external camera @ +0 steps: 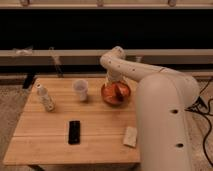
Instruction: Knock the bottle over
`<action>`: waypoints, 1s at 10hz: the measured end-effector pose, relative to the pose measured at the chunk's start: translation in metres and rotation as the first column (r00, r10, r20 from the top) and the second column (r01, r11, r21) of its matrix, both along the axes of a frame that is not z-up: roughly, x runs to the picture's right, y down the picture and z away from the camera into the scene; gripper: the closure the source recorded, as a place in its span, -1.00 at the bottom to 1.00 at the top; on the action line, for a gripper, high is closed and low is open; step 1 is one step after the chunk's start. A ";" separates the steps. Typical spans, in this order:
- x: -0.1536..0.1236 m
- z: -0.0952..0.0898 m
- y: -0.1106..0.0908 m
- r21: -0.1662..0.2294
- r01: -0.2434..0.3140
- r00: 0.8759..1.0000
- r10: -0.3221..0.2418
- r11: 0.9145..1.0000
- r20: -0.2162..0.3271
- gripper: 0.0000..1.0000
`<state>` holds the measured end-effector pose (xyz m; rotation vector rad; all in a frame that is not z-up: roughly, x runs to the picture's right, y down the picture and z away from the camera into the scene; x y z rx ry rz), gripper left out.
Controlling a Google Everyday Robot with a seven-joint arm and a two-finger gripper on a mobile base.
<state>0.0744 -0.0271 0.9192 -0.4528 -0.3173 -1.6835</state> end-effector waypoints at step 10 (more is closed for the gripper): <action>-0.003 -0.003 -0.008 0.020 -0.007 1.000 0.007 1.000 0.015 -0.60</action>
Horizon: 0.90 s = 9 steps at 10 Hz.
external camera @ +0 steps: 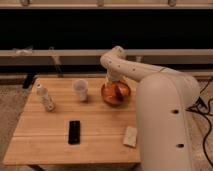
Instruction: Knock the bottle over
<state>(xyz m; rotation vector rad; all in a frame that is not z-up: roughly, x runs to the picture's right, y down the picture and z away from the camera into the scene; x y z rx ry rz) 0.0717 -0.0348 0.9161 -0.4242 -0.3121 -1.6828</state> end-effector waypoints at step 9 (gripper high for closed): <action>-0.142 -0.071 -0.086 0.090 0.097 0.954 -0.118 0.991 0.275 -0.60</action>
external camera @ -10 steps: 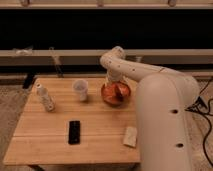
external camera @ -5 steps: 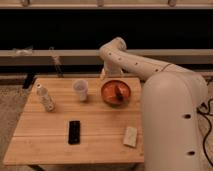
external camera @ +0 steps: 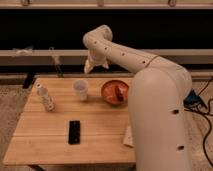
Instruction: Knock the bottle over
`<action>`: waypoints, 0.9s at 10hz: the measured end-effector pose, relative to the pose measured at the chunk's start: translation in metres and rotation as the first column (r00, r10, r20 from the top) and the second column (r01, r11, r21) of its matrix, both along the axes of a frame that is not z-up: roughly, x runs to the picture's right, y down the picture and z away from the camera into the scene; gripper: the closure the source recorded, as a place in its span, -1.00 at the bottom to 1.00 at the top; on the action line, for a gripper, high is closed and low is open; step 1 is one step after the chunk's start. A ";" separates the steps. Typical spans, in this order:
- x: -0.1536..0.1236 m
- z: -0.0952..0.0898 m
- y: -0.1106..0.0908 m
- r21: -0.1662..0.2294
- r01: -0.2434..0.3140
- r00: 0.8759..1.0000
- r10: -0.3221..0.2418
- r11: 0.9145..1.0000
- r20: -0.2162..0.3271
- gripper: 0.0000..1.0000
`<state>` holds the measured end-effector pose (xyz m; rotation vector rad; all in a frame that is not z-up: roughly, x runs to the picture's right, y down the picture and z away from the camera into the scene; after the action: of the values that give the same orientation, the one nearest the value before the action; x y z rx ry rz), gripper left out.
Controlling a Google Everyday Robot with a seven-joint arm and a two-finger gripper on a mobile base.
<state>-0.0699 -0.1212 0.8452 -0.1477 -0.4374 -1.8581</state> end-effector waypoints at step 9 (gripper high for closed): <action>-0.169 0.017 0.029 0.025 0.268 0.941 -0.267 0.963 0.206 -0.60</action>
<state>-0.2393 -0.0923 0.8627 -0.0148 -0.5882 -2.1517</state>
